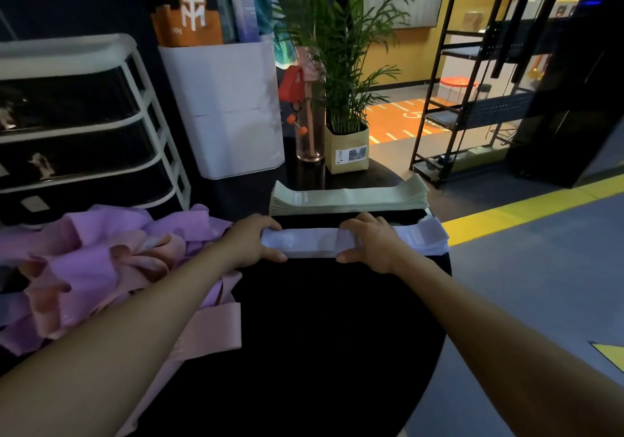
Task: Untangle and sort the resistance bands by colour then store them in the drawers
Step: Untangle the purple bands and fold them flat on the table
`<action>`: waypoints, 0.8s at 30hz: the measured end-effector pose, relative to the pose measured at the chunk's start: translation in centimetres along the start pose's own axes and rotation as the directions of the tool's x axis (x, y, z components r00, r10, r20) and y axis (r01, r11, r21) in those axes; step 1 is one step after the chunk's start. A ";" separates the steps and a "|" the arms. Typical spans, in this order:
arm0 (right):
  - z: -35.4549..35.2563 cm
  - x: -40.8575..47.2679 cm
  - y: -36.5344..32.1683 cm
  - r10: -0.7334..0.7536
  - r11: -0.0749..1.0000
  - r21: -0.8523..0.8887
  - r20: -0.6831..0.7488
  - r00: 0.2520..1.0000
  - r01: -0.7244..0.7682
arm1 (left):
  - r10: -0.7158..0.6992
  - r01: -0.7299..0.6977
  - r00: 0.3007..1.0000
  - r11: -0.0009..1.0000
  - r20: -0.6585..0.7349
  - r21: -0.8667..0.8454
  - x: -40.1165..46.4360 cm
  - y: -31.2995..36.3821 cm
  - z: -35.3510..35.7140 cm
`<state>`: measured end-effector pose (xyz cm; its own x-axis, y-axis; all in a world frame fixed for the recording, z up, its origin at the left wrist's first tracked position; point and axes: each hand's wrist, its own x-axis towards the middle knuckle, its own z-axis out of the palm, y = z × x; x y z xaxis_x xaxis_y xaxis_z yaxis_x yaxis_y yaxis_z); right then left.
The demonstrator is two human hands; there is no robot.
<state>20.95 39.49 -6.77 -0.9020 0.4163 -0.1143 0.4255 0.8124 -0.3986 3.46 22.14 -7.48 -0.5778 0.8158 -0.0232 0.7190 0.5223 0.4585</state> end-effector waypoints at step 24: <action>3.7 2.1 -22.2 -0.410 0.907 0.028 -0.183 0.894 0.421 | -0.128 0.059 0.839 0.988 -0.529 -0.145 -13.9 -7.6 -10.5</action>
<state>9.32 20.82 -1.52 -0.9670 0.1141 0.2280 0.0039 0.9006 -0.4346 1.93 4.22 -1.31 -0.7809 0.4866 0.3917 0.6201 0.5280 0.5802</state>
